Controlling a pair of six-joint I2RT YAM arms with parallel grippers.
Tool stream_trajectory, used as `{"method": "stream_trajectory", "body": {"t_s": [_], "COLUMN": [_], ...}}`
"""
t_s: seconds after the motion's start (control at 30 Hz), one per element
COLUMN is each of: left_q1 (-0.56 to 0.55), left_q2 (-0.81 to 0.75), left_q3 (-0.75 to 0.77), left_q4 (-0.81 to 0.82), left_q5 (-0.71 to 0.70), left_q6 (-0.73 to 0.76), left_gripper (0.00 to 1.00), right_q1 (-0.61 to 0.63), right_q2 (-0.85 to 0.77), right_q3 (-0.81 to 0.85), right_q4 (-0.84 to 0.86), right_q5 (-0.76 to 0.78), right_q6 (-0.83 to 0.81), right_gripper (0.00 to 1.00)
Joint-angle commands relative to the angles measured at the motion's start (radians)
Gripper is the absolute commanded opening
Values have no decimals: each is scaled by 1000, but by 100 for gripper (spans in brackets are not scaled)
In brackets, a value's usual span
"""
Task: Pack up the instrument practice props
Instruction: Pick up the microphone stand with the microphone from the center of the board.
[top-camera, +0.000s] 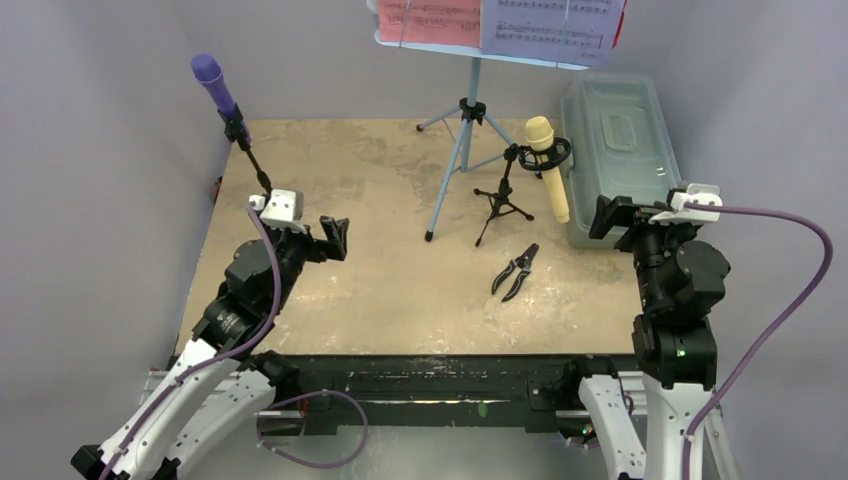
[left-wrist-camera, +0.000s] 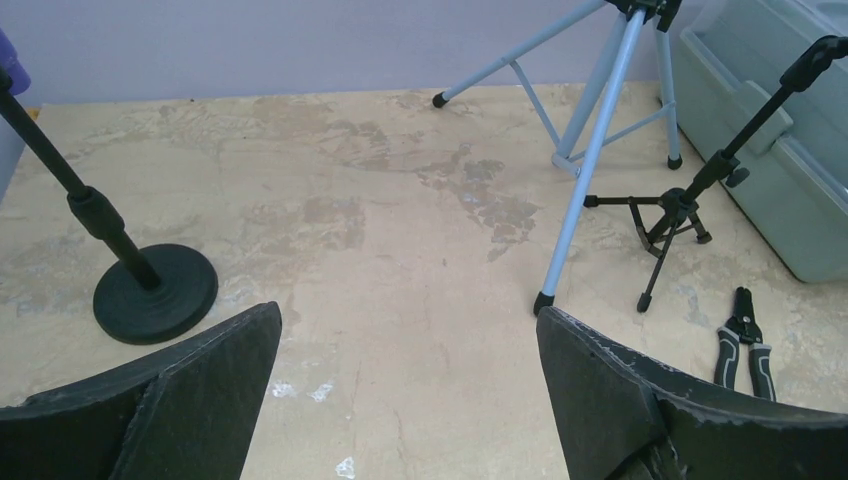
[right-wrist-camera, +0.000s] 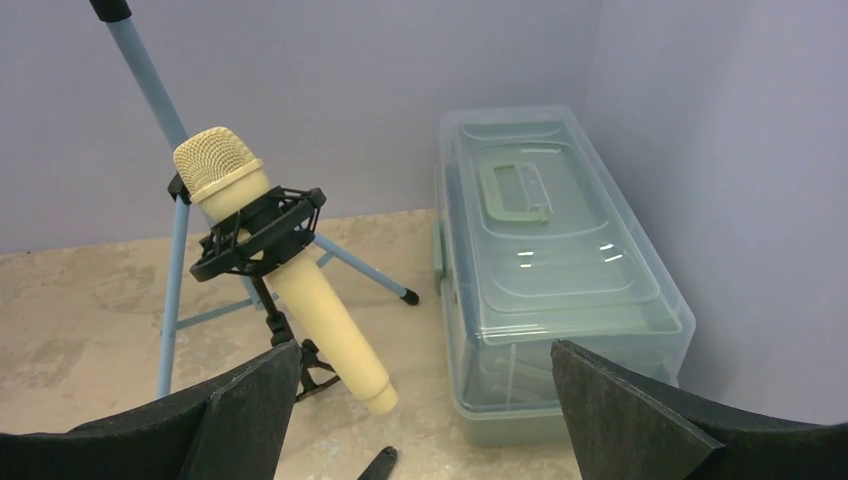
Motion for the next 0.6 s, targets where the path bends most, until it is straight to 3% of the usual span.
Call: {"method": "stream_trajectory", "body": {"t_s": [0.0,0.23,0.37,0.57], "left_q1": [-1,11,37,76], "left_q2": [3,50,77,102], "left_q3": [-8,5,8,12], "left_q4": [19,5,4,8], "left_q5": [32,57,105,132], "left_q6": [15,10,3,4], "left_gripper": [100,100,100,100], "right_q1": [-10,-11,-11,-9], "right_q2": [13,6,9,113], "right_q3": [1,-36,-27,67], "right_q4": [56,87,-6,-131], "right_q5": [11,-54,-332,-448], "right_q6": [34,-61,-367,-501], "right_gripper": [99,99,99,99]}}
